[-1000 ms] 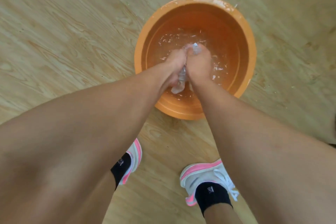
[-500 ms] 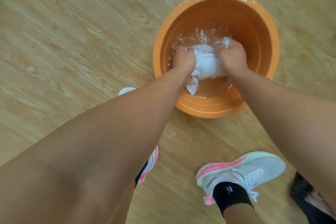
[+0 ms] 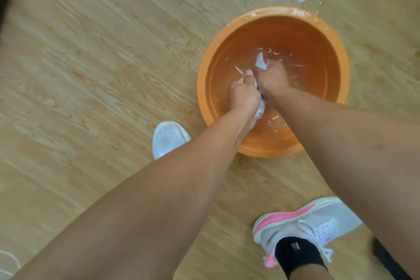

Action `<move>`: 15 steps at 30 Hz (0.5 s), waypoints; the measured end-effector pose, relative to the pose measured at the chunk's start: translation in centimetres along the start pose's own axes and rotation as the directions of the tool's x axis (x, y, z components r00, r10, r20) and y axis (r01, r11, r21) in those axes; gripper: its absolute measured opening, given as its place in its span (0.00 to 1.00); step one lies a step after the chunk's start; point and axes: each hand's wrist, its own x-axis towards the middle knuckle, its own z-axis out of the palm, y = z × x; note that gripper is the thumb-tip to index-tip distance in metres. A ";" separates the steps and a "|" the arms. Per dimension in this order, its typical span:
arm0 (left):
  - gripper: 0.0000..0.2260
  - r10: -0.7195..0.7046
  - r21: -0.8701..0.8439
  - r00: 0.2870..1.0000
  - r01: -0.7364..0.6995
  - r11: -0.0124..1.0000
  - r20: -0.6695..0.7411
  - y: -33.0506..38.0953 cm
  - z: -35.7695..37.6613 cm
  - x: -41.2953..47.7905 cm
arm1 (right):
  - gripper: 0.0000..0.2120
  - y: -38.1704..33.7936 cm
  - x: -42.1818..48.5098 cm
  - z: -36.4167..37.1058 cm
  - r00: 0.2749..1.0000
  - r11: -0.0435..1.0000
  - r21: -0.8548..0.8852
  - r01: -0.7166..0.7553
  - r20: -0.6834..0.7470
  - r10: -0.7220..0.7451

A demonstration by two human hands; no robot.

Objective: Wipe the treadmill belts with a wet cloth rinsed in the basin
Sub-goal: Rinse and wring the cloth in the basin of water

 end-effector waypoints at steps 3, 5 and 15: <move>0.17 0.378 0.375 0.924 -0.329 0.867 -0.063 2.0 -1.9 -1.3 | 0.15 -0.2 0.8 -2.4 0.998 0.987 -0.148 0.059 0.025 -0.056; 0.12 0.510 0.571 0.858 -0.389 0.723 -0.060 3.1 -3.3 -1.3 | 0.18 -0.1 0.7 -3.9 0.994 0.974 -0.200 0.107 0.039 -0.101; 0.08 0.757 0.684 0.592 -0.674 0.278 0.275 2.6 -6.4 -4.4 | 0.16 2.1 -7.8 -9.2 0.891 0.882 -0.183 0.434 -0.056 -0.450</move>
